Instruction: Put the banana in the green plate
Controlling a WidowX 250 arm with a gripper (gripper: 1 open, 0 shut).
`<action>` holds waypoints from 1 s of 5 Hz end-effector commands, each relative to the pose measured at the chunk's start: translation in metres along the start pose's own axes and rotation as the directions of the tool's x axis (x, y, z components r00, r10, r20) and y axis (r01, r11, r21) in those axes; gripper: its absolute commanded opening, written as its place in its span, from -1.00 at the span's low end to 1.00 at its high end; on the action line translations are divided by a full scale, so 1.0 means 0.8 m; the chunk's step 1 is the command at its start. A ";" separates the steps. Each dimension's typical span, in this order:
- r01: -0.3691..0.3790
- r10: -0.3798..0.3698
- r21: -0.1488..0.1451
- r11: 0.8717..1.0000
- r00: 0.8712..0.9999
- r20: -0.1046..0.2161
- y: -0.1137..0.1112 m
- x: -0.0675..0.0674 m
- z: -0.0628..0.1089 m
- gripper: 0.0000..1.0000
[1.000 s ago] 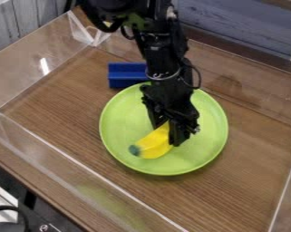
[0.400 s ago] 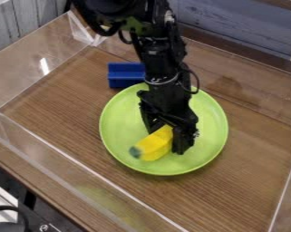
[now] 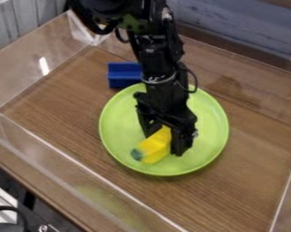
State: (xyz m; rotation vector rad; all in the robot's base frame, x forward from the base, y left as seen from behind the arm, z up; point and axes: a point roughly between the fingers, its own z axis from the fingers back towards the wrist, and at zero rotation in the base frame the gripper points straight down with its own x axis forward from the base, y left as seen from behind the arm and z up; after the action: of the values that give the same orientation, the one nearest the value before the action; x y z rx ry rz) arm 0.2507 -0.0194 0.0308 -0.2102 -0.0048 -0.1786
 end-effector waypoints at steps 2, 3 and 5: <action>-0.022 0.022 0.003 1.000 0.998 0.055 -0.003 0.003 0.026 1.00; -0.033 0.033 0.001 0.999 0.998 0.053 -0.004 0.001 0.028 1.00; -0.050 0.050 0.001 0.999 0.998 0.048 -0.006 -0.002 0.032 1.00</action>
State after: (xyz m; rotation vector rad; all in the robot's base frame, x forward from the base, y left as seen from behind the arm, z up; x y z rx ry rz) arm 0.2438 -0.0205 0.0424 -0.2207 0.0105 -0.1199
